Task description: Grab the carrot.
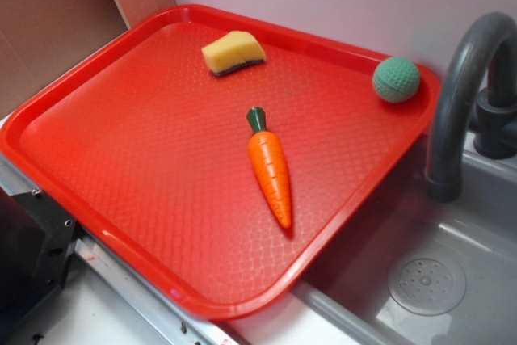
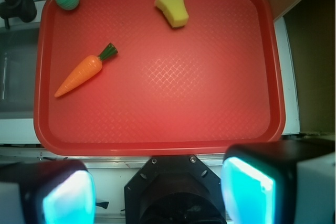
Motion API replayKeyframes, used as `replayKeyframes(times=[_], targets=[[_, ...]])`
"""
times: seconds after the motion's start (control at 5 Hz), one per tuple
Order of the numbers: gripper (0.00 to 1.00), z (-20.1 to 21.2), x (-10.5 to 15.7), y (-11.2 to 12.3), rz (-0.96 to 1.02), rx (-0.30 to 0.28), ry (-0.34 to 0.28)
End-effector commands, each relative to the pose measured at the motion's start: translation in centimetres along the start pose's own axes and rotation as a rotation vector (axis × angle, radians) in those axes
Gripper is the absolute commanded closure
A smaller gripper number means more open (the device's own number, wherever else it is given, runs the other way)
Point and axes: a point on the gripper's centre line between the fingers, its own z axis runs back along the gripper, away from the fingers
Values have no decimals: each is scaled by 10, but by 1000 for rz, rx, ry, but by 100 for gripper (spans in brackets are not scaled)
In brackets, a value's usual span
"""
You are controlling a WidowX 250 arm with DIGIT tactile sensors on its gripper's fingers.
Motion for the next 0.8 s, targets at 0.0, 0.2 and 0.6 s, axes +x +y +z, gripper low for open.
replayKeyframes(times=[0.0,0.2,0.6], targets=[[0,0,0,0,0,0,0],[0,-14,11,-10,254,-52,-33],[0,-43,50,-46,573,-76,-88]])
